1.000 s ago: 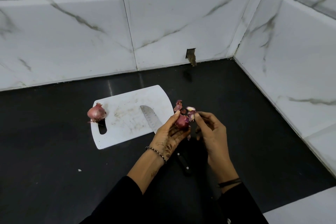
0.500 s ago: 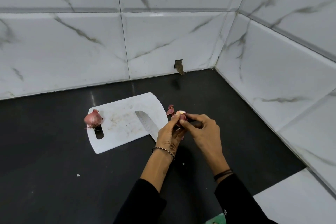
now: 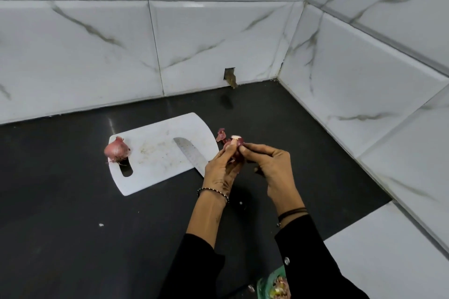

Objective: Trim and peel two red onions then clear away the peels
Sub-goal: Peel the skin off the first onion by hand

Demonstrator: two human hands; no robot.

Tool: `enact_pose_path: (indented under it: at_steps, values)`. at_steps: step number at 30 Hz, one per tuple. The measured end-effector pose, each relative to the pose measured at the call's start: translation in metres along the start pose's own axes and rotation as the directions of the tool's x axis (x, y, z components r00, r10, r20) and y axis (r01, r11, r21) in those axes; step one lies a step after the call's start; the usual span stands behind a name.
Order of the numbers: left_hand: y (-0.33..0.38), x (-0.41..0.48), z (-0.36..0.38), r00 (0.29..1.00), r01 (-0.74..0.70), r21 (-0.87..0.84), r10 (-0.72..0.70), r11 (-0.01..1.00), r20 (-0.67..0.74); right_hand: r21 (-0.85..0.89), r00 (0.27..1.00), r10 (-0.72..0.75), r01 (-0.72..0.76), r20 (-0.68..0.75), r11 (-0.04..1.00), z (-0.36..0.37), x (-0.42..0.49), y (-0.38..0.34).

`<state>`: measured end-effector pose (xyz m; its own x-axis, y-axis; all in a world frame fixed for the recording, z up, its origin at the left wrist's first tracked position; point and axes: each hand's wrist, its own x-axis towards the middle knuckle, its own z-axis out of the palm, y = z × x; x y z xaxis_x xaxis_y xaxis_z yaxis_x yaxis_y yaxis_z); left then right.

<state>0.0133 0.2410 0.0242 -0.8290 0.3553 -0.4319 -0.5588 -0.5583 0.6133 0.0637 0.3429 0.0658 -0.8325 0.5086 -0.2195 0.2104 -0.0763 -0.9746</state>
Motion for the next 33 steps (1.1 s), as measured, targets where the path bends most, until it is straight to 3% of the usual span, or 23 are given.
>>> enact_pose_path:
  at_steps: [8,15,20,27,33]
  values:
    - [-0.005,0.014,0.024,0.993,0.029,0.032,-0.025,0.999,-0.119,-0.195,0.994,0.049,-0.028,0.102,0.98,-0.014,0.039,0.0]
    - [-0.013,0.018,0.034,0.963,-0.071,0.12,0.099,0.99,-0.249,-0.261,0.987,0.041,0.001,0.155,0.965,-0.017,0.062,0.003]
    - [-0.017,0.017,0.041,0.922,-0.152,0.235,0.223,0.96,-0.316,-0.378,0.993,0.018,0.029,0.118,0.925,-0.016,0.064,-0.002]
    - [-0.02,0.021,0.045,0.875,-0.205,0.524,0.394,0.827,-0.28,-0.451,0.997,-0.013,0.046,0.075,0.891,-0.014,0.067,-0.014]
    - [-0.008,0.03,0.032,0.919,-0.192,0.632,0.364,0.751,-0.153,-0.489,0.994,-0.104,0.106,0.03,0.866,-0.012,0.058,-0.008]
